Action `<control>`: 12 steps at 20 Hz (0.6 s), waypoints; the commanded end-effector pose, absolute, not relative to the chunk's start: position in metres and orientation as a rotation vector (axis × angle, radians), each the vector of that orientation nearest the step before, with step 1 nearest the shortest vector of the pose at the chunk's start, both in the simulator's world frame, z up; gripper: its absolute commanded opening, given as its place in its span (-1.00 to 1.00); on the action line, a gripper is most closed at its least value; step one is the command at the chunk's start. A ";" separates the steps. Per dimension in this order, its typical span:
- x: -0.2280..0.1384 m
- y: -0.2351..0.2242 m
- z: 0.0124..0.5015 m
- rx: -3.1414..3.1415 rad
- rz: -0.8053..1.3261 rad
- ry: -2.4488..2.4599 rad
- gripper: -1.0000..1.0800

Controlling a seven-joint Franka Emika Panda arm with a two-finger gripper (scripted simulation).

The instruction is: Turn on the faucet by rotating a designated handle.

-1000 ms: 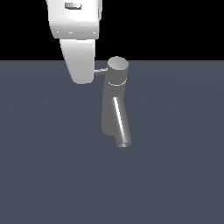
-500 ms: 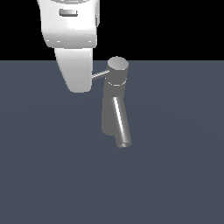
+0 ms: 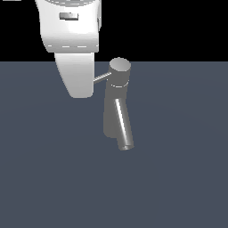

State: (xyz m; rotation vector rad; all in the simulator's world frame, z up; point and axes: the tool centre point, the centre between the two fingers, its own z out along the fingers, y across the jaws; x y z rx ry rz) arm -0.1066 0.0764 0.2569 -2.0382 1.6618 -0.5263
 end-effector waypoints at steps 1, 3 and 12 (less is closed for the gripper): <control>-0.110 0.068 0.253 -2.030 -0.527 1.679 -1.00; -0.111 0.065 0.252 -2.030 -0.527 1.680 -1.00; -0.118 0.056 0.246 -2.029 -0.526 1.683 -1.00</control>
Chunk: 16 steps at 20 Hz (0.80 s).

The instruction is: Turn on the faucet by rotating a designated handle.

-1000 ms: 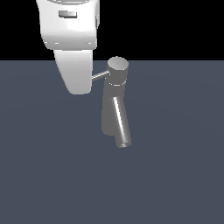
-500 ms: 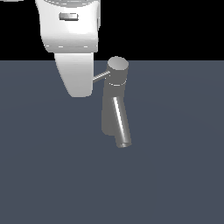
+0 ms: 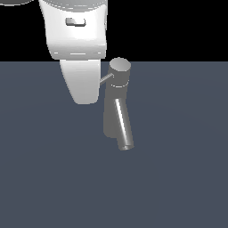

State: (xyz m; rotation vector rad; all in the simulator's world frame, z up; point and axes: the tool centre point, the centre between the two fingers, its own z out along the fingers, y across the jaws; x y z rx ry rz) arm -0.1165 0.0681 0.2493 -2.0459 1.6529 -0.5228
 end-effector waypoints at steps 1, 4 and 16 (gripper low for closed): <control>-0.119 0.055 0.245 -2.029 -0.526 1.683 -1.00; -0.121 0.052 0.244 -2.029 -0.526 1.684 -1.00; -0.129 0.041 0.237 -2.028 -0.526 1.687 -1.00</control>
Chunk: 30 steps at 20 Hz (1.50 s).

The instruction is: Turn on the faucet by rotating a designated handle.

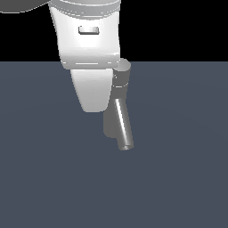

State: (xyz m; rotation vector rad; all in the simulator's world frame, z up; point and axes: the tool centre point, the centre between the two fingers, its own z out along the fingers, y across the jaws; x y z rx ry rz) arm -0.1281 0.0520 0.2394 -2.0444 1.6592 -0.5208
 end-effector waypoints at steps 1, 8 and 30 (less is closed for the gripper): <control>-0.130 0.040 0.236 -2.028 -0.526 1.687 -1.00; -0.134 0.034 0.232 -2.028 -0.525 1.690 -1.00; -0.146 0.017 0.223 -2.026 -0.525 1.694 -1.00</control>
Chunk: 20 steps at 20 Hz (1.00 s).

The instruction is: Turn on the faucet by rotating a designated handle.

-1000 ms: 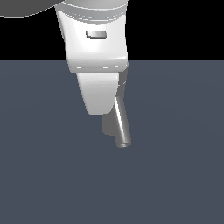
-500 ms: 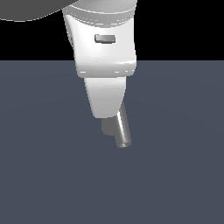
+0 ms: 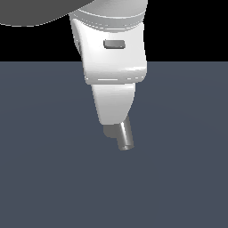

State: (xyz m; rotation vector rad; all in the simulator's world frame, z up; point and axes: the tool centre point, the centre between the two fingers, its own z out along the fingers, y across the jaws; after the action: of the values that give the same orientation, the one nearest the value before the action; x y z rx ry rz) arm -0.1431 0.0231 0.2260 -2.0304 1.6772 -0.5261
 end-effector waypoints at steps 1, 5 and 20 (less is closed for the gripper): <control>-0.143 0.023 0.226 -2.030 -0.527 1.677 -1.00; -0.143 0.014 0.225 -2.029 -0.526 1.679 -1.00; -0.141 -0.029 0.221 -2.027 -0.525 1.688 -1.00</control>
State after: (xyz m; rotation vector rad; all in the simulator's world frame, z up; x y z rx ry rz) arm -0.1407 -0.0137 0.2231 -2.0445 1.6578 -0.5175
